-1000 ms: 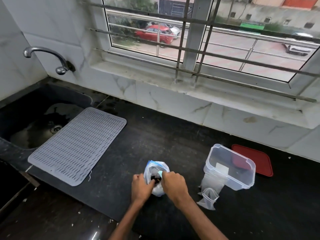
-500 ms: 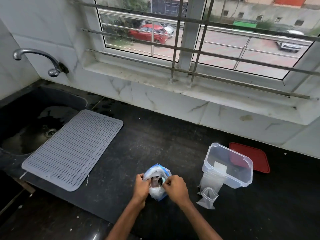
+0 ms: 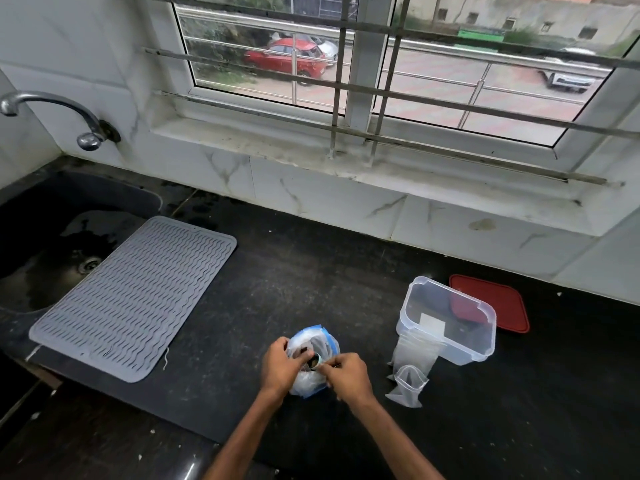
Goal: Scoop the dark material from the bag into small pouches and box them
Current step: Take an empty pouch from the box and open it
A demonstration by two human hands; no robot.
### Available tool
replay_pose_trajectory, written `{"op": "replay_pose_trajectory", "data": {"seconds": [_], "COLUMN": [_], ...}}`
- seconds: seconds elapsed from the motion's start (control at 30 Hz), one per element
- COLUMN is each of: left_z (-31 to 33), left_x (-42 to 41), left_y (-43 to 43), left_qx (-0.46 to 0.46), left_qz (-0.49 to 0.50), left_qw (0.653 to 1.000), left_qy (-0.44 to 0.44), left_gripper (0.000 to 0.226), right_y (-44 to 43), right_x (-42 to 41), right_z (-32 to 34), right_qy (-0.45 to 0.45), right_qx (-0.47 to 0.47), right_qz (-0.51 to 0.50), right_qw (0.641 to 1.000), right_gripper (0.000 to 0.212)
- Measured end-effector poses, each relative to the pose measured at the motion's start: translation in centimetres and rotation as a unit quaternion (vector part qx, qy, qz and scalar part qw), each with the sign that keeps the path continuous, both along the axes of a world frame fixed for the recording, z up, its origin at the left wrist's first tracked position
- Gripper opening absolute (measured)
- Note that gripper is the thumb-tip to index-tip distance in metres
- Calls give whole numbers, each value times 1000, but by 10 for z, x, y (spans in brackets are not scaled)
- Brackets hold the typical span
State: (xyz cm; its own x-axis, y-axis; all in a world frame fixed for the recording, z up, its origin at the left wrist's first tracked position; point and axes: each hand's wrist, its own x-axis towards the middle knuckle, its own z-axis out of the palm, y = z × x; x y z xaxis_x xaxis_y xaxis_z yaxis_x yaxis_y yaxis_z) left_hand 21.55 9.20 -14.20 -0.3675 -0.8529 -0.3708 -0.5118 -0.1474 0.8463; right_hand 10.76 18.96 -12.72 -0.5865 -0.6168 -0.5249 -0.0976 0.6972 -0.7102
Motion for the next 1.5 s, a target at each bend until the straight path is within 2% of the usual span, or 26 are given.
{"op": "replay_pose_trajectory", "data": {"seconds": [0.07,0.17,0.27,0.4,0.53,0.77,0.93,1.2,1.3,1.4,1.43,1.5], "left_z": [2,0,-3,-1,-2,1,5,6,5,9,11,15], "left_x": [0,1,3,3,4,5,5,9,10,12,12,11], "left_y": [0,-4,-7,-7,-9,-7,-8,2,2,5,6,9], "left_qx": [10,38,39,40,11,-64,-95,-119,-128,-144,-164,-266], "left_qz": [-9,-17,6,32,32,57,90,5,-4,-3,0,10], "left_qw": [1000,998,998,997,999,994,989,985,986,988,985,962], "left_qy": [-4,38,51,58,9,-68,-71,-122,-106,-60,-57,-59], "left_gripper": [31,16,19,8,7,14,18,27,30,43,49,58], "right_y": [0,-1,-2,0,3,8,11,33,47,68,75,89], "right_x": [1,0,0,0,-2,-2,-11,-40,-50,-64,-69,-77], "right_z": [0,0,1,2,2,10,24,55,65,71,73,75], "right_qy": [-8,-19,-42,-52,-50,-78,-121,-137,-126,-130,-135,-141], "right_qx": [-1,4,2,-15,-36,-69,-103,-138,-140,-140,-141,-147], "right_qz": [-1,-6,-15,-23,-33,-41,-62,-92,-92,-107,-113,-126], "right_qw": [1000,1000,999,998,998,994,985,976,978,976,974,971], "right_gripper": [12,11,10,6,6,6,8,9,9,9,10,10]}}
